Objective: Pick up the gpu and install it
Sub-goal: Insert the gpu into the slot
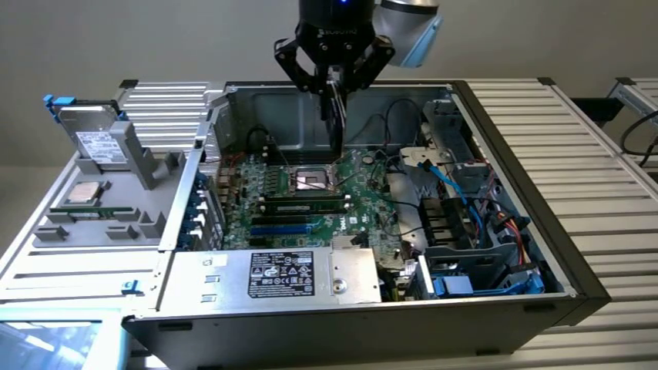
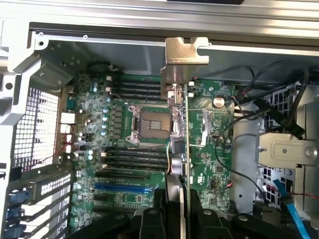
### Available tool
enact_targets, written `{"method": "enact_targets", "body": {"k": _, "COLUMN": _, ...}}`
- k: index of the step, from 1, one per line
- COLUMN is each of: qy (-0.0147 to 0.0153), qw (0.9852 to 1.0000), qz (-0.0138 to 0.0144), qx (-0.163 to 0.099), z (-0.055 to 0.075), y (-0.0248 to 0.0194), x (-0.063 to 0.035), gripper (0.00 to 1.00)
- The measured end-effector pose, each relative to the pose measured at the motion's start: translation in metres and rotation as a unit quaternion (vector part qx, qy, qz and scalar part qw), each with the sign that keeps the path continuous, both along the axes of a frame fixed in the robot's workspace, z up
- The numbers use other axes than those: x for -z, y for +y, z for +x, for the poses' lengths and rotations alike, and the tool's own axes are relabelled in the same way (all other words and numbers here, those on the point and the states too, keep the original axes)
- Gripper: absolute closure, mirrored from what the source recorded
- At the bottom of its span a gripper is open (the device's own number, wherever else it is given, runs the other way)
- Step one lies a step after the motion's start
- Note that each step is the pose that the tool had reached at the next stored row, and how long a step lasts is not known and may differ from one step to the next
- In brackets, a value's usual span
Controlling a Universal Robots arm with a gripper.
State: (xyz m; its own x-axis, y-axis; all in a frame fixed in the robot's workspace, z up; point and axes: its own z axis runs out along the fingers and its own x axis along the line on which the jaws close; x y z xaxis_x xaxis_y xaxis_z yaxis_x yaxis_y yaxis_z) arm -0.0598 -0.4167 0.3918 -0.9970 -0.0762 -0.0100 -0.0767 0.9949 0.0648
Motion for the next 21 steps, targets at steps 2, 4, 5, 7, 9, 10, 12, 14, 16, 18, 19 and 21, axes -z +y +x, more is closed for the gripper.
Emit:
{"method": "enact_targets", "body": {"k": 2, "qy": 0.0000, "qw": 0.9998, "qz": 0.0000, "qx": -0.018, "z": 0.0000, "y": 0.0000, "x": 0.0000, "gripper": 0.71}}
{"method": "enact_targets", "body": {"k": 4, "qy": 0.0000, "qw": 0.9994, "qz": 0.0000, "qx": -0.036, "z": 0.0000, "y": 0.0000, "x": 0.0000, "gripper": 0.71}}
{"method": "enact_targets", "body": {"k": 5, "qy": 0.0000, "qw": 0.9990, "qz": 0.0000, "qx": -0.045, "z": 0.0000, "y": 0.0000, "x": 0.0001, "gripper": 0.71}}
{"method": "enact_targets", "body": {"k": 7, "qy": 0.0000, "qw": 0.9980, "qz": 0.0000, "qx": -0.063, "z": 0.0000, "y": 0.0000, "x": 0.0001, "gripper": 0.71}}
{"method": "enact_targets", "body": {"k": 9, "qy": 0.0000, "qw": 0.9967, "qz": 0.0001, "qx": -0.081, "z": 0.0000, "y": 0.0000, "x": 0.0001, "gripper": 0.71}}
{"method": "enact_targets", "body": {"k": 10, "qy": 0.0000, "qw": 0.9959, "qz": 0.0001, "qx": -0.090, "z": 0.0000, "y": 0.0000, "x": 0.0001, "gripper": 0.71}}
{"method": "enact_targets", "body": {"k": 12, "qy": 0.0000, "qw": 0.9941, "qz": 0.0000, "qx": -0.109, "z": 0.0000, "y": 0.0000, "x": 0.0001, "gripper": 0.71}}
{"method": "enact_targets", "body": {"k": 14, "qy": 0.0000, "qw": 0.9920, "qz": 0.0001, "qx": -0.126, "z": 0.0000, "y": 0.0000, "x": 0.0002, "gripper": 0.71}}
{"method": "enact_targets", "body": {"k": 16, "qy": 0.0000, "qw": 0.9894, "qz": 0.0000, "qx": -0.145, "z": 0.0000, "y": 0.0000, "x": 0.0003, "gripper": 0.71}}
{"method": "enact_targets", "body": {"k": 18, "qy": 0.0000, "qw": 0.9867, "qz": 0.0000, "qx": -0.163, "z": 0.0000, "y": 0.0000, "x": 0.0005, "gripper": 0.71}}
{"method": "enact_targets", "body": {"k": 19, "qy": 0.0000, "qw": 0.9852, "qz": 0.0000, "qx": -0.172, "z": 0.0000, "y": 0.0000, "x": 0.0006, "gripper": 0.71}}
{"method": "enact_targets", "body": {"k": 21, "qy": 0.0000, "qw": 0.9818, "qz": 0.0000, "qx": -0.190, "z": 0.0000, "y": 0.0000, "x": 0.0007, "gripper": 0.71}}
